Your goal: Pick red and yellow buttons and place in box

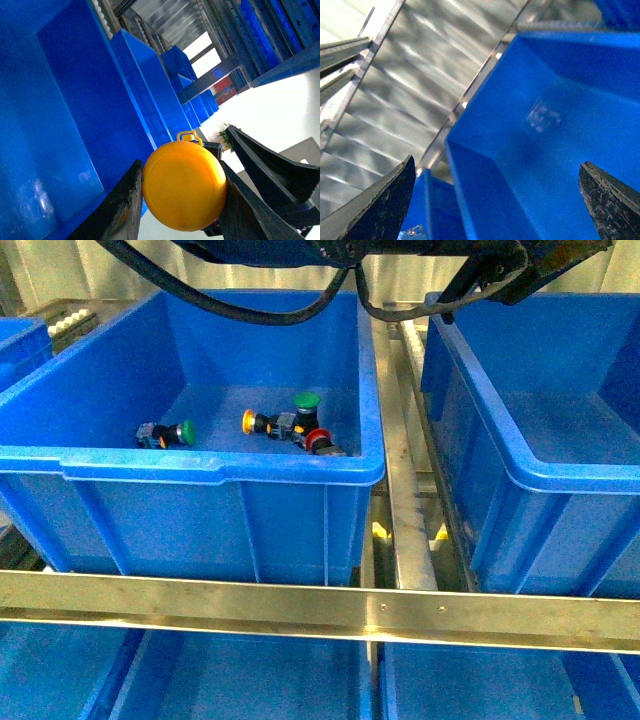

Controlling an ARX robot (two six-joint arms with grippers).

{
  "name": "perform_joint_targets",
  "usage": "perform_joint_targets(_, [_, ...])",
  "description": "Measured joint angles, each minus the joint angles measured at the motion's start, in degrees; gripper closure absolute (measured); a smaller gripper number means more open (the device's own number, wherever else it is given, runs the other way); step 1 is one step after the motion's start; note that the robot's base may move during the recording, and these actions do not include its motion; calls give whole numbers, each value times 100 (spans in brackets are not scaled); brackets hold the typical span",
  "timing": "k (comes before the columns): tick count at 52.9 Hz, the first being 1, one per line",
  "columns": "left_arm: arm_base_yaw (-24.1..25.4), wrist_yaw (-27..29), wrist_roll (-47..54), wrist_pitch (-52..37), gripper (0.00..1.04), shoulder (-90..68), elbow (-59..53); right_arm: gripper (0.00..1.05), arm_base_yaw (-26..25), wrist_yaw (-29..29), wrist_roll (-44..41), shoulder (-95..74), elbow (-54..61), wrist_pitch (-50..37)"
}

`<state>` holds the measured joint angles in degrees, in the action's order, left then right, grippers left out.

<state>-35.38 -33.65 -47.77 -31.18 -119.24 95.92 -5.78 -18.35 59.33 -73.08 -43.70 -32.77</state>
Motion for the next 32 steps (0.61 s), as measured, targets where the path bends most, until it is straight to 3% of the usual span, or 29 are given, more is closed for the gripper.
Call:
perform_joint_targets(11, [13,-9,7,-35,72,61,-149,7,107,87,1283,-437,-223,-17])
perform_joint_targets(32, [-81,20,44,-50,72,66,-149,7,492,162,1926,-586,-514,59])
